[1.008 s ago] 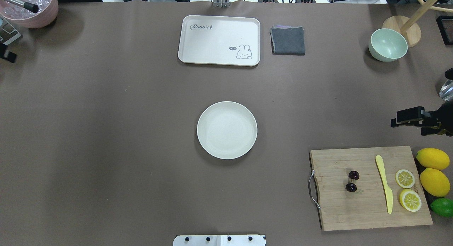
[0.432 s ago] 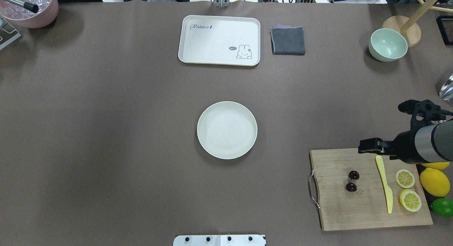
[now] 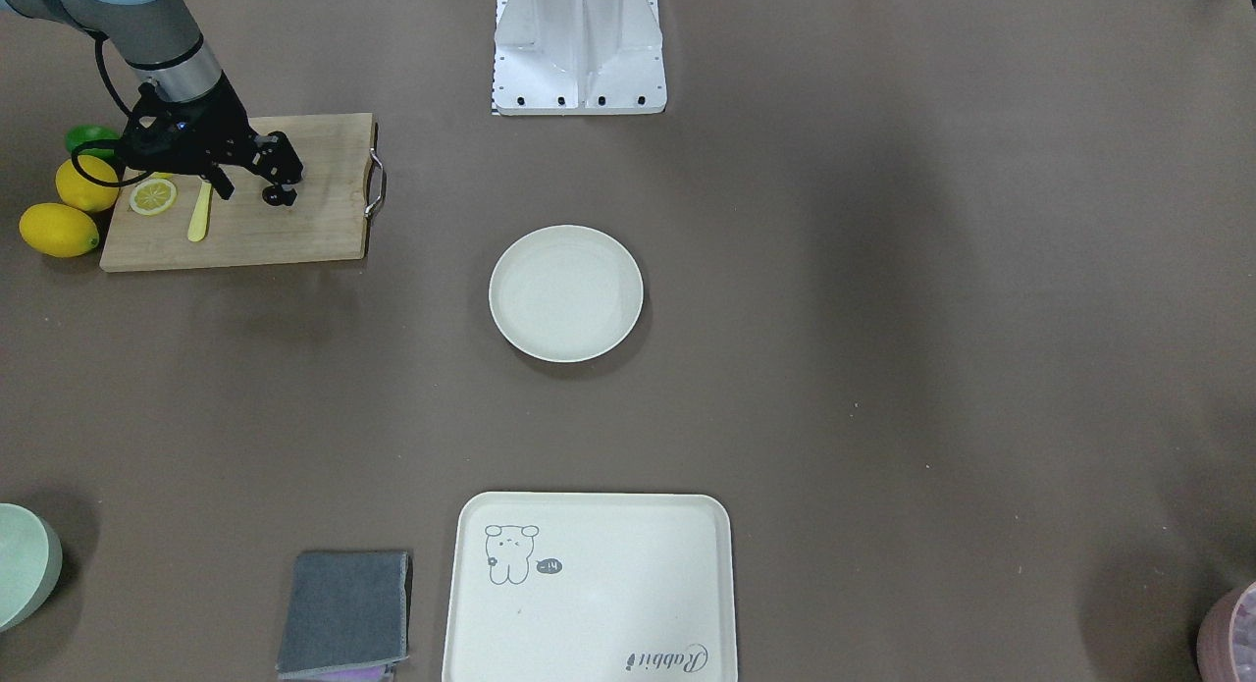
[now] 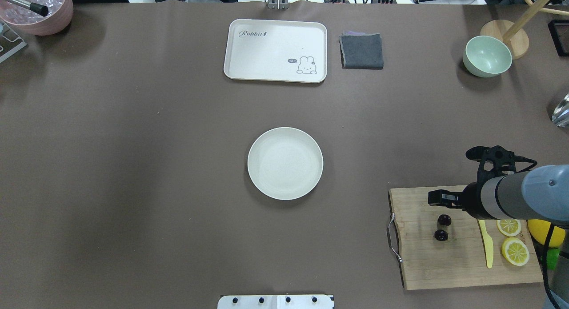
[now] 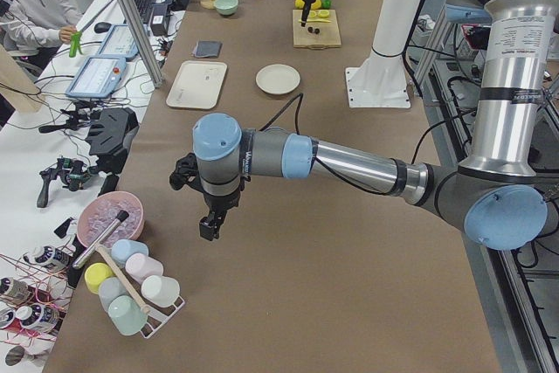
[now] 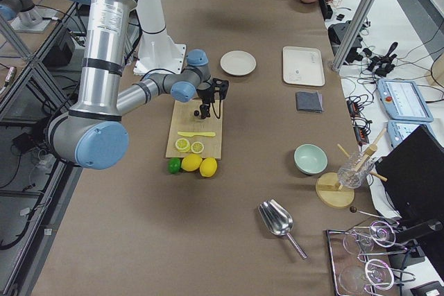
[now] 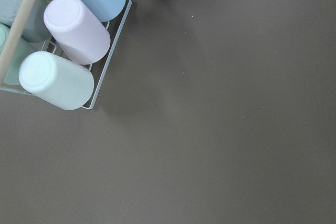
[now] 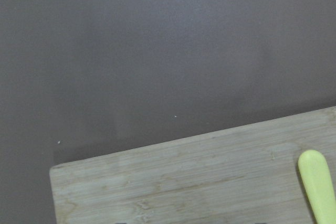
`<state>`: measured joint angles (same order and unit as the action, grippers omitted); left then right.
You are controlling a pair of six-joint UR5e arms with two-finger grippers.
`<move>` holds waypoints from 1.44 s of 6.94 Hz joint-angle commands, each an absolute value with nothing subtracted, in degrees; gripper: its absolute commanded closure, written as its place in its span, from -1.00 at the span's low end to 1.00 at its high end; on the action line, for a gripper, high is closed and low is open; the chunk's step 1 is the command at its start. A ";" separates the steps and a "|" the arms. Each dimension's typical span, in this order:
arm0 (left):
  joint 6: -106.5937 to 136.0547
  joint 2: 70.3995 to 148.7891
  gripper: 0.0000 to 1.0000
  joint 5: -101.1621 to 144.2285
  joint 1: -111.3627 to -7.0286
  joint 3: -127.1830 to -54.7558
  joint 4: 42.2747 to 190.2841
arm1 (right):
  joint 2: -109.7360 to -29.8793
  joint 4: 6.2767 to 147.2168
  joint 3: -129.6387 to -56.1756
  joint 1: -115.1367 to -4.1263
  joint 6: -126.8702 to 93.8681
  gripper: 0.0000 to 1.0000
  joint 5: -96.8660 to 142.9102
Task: Place red cherry on plate
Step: 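Lower the right gripper over the dark cherries on the cutting board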
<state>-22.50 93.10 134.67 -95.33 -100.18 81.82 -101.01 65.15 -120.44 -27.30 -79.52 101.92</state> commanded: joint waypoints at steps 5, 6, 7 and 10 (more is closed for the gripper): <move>-22.41 89.30 -0.96 141.33 -95.36 -99.76 85.34 | -102.04 65.39 -119.09 -22.94 -72.33 -0.13 101.25; -22.41 89.12 -0.96 141.33 -95.36 -99.93 85.34 | -102.04 65.39 -119.09 -22.77 -72.33 -0.10 101.25; -22.41 88.95 -0.96 141.33 -95.36 -99.93 85.34 | -102.13 65.39 -118.74 -22.15 -72.33 -0.01 101.25; -22.41 88.95 -0.96 141.42 -95.36 -99.93 85.34 | -102.04 65.48 -118.56 -22.76 -70.77 0.89 101.25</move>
<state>-22.41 88.96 141.39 -95.36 -100.01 85.34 -102.05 65.47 -118.55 -22.35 -71.90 101.19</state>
